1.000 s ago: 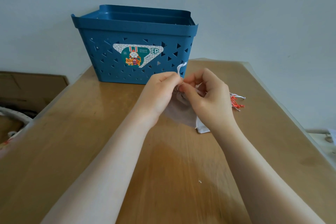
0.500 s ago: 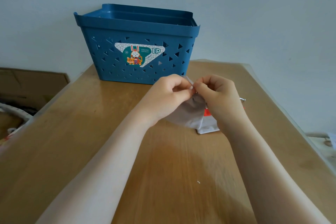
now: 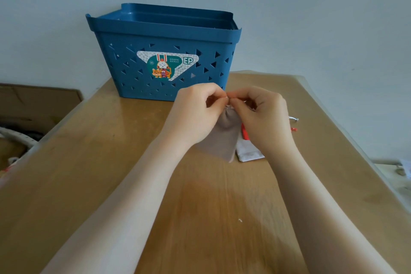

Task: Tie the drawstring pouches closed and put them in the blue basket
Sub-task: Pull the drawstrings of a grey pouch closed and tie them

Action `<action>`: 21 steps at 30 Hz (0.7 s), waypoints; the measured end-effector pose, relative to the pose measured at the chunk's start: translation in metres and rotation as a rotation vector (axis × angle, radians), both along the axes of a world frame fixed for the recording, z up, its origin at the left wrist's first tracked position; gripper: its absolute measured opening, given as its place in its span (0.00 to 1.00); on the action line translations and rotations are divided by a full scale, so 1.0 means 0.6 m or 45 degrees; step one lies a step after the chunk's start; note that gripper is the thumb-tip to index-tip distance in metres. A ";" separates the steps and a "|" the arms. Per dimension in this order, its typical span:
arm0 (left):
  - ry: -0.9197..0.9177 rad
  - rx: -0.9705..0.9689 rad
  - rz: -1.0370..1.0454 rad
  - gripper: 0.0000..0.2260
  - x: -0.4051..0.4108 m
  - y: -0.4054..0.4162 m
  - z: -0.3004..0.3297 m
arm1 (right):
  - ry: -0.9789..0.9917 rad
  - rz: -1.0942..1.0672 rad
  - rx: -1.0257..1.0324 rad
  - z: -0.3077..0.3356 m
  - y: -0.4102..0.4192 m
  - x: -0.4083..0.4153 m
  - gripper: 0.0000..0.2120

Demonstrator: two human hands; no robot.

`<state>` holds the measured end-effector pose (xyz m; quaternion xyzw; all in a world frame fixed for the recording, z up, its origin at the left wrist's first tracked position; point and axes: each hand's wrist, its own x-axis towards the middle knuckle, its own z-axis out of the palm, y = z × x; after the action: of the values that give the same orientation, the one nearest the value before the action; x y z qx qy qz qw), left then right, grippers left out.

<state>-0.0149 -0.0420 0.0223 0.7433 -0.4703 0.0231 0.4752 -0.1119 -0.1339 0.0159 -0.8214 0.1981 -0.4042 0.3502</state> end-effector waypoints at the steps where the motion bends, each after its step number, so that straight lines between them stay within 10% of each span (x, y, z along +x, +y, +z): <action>1: 0.000 0.003 0.004 0.05 0.001 0.000 0.001 | 0.016 0.024 -0.012 0.002 0.001 -0.001 0.08; 13: -0.267 -0.085 -0.090 0.04 0.015 -0.001 -0.008 | 0.156 0.059 -0.037 0.008 -0.005 -0.007 0.07; 21: -0.404 -0.174 -0.038 0.07 0.021 -0.007 -0.020 | 0.130 0.420 0.581 0.017 -0.004 -0.015 0.07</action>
<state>-0.0025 -0.0460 0.0101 0.6893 -0.5478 0.1651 0.4445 -0.1211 -0.1363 0.0261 -0.7616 0.1649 -0.2449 0.5768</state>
